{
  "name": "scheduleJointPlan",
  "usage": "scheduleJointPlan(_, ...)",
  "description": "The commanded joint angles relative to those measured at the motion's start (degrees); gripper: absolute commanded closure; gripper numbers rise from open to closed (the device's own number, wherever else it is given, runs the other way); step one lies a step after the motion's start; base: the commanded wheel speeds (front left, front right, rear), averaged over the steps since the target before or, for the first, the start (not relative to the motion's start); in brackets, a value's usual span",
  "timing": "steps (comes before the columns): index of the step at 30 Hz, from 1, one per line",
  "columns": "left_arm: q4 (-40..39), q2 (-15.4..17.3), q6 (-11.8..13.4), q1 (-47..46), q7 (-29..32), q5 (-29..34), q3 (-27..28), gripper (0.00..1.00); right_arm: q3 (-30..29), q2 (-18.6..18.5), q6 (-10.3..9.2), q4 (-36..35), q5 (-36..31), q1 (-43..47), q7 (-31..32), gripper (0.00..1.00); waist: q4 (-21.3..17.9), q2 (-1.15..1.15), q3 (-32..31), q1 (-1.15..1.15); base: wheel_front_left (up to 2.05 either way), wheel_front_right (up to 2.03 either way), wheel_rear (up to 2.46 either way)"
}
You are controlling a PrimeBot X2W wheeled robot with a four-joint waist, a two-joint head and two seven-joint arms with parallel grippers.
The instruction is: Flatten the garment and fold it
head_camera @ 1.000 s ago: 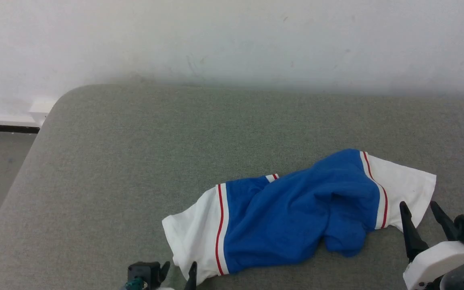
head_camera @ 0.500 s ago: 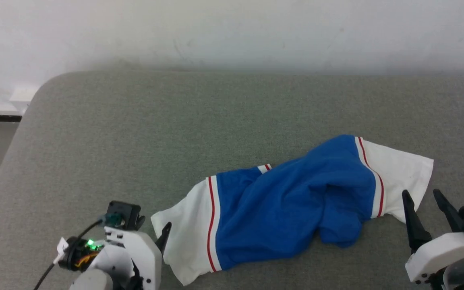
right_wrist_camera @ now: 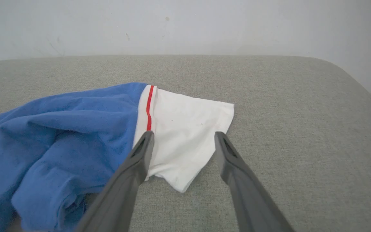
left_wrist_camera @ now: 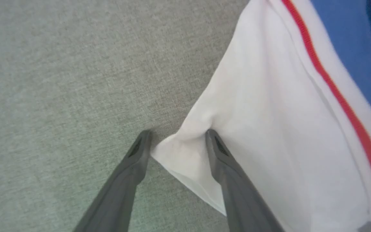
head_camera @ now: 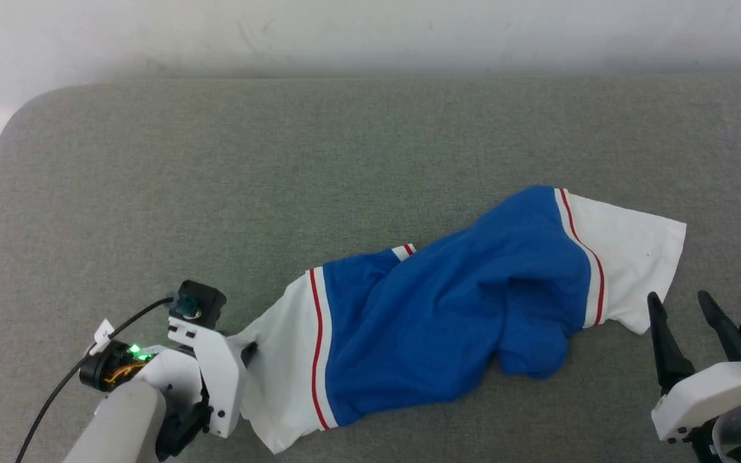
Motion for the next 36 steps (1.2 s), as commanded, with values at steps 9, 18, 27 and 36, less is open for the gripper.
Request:
scheduleJointPlan(9, 0.64, -0.03, 1.78, 1.70, -3.31, -1.27, -0.57, 1.00, -0.57, -3.43, -0.11, 0.47, 0.32, -1.63, 1.87, 0.00, 1.60, 0.00, -1.22, 0.01, 0.00, 0.00, 0.00)
scheduleJointPlan(18, -12.64, -0.53, 7.72, 2.37, -13.51, -1.12, 4.58, 1.00, 1.90, -16.66, -0.11, 1.00, 5.56, -5.93, 21.85, 0.00, 5.36, 0.00, -0.84, 0.01, 0.00, 0.00, 0.00)
scheduleJointPlan(27, -29.02, -1.74, 10.93, 4.57, -11.97, 0.67, 2.81, 1.00, 6.56, -27.25, -0.11, 10.54, 9.51, -18.78, 37.40, 0.00, 9.39, 0.00, 4.06, 0.01, 0.00, 0.00, 0.00)
scheduleJointPlan(36, -35.57, -3.25, 11.46, 4.49, -10.91, 1.99, -0.52, 1.00, 10.90, -30.53, -0.11, 22.52, 9.80, -26.21, 37.67, 0.00, 12.91, 0.00, 7.33, 0.01, 0.00, 0.00, 0.00)
